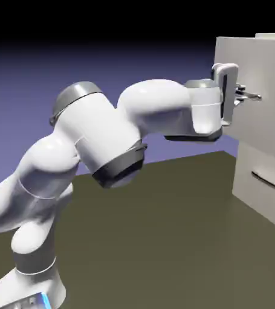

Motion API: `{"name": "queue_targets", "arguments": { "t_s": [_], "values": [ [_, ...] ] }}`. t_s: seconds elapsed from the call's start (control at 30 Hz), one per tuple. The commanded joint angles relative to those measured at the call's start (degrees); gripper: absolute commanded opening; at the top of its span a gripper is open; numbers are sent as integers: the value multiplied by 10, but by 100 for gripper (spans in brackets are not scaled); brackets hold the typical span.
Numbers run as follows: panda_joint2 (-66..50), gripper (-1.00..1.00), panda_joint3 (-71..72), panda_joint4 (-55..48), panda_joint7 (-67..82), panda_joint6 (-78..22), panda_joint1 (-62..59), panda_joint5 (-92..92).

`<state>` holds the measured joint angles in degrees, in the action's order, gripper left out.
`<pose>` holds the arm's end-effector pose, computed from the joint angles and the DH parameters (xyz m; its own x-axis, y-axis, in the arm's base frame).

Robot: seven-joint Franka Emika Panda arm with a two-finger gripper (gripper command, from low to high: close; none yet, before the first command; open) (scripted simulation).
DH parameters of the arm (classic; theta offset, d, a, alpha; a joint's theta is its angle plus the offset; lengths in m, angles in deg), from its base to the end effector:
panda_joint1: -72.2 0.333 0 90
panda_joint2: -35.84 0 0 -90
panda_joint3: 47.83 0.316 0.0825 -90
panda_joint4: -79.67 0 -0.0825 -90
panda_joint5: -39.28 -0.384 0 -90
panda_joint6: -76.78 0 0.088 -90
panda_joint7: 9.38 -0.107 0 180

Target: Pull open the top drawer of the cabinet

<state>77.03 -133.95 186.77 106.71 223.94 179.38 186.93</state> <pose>0.6062 0.0686 0.5374 -0.0040 -0.7050 -0.7091 -0.0034 0.7092 -0.7050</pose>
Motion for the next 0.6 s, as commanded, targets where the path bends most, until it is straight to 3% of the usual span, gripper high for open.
{"name": "queue_targets", "arguments": {
  "t_s": [0.0, 0.1, 0.47, 0.5, 0.57],
  "values": [
    [-21, -100, -10, -4, -21, 11, 2, 3],
    [-77, -100, -14, -1, -78, 35, -21, 4],
    [-51, -100, 185, 153, -74, -4, -231, -10],
    [-51, 100, 185, 153, -74, -4, -231, -10],
    [-42, 100, 205, 170, -70, -7, -252, -14]
  ]
}}
